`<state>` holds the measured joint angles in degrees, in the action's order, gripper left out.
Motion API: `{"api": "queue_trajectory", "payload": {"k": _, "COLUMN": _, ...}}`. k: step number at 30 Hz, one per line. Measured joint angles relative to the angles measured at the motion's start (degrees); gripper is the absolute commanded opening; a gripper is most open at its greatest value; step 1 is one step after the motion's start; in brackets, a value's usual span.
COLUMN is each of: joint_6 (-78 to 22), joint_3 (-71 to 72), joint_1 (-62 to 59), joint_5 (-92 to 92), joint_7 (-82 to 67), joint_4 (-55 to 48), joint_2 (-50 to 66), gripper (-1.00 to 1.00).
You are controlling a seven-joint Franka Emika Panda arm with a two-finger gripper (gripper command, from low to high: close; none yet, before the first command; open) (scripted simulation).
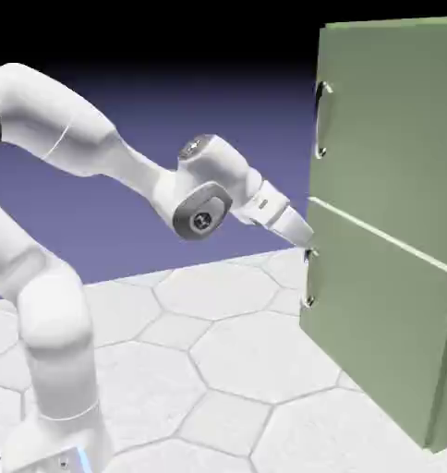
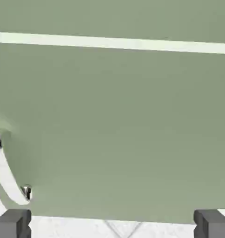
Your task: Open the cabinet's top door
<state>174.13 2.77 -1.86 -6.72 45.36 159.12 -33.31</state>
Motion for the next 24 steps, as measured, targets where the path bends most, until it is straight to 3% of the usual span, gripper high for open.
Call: {"api": "queue_trajectory", "payload": {"k": 24, "joint_6": 1.1, "joint_3": 24.7, "joint_1": -22.7, "joint_5": -59.8, "joint_7": 25.8, "joint_4": -16.8, "joint_2": -5.8, "gripper": 0.00}}
